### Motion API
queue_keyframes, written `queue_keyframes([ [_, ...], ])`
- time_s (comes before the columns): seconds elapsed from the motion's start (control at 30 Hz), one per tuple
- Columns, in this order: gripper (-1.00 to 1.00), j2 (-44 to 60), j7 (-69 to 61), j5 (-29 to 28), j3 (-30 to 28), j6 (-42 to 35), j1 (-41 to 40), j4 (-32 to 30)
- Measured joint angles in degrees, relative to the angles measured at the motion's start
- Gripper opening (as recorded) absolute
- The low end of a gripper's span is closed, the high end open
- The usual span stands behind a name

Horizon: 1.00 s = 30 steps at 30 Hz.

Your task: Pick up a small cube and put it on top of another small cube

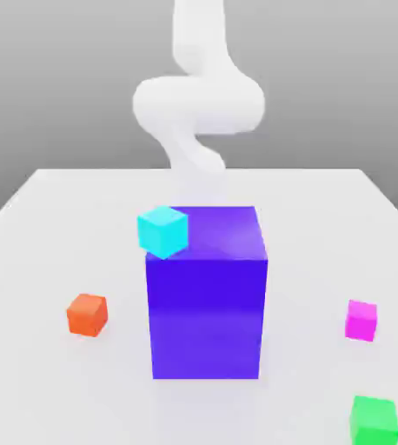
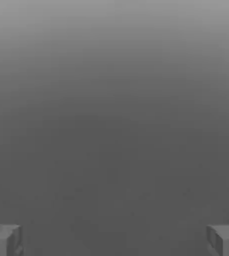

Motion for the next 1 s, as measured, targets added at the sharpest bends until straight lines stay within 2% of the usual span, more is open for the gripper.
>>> queue_keyframes([
  [0.3, 0.0, 19.11, -12.53, 3.61, 4.82, 11.56, 13.16, -9.79],
  [0.5, 0.0, 31.53, -18.86, 3.45, 9.92, 19.16, 20.14, -16.19],
  [0.6, 0.0, 37.83, -20.43, 1.13, 12.78, 23.01, 23.98, -19.41],
  [0.7, 0.0, 44.23, -19.91, -3.89, 13.37, 26.86, 27.44, -22.37],
  [0.9, 0.0, 56.77, -14.12, -12.9, 5.82, 36.33, 33.73, -21.0],
  [0.93, -1.0, 58.56, -13.46, -13.74, 4.66, 37.76, 34.69, -20.64],
  [1.0, -1.0, 58.56, -13.45, -13.75, 4.67, 37.75, 34.69, -20.64],
])
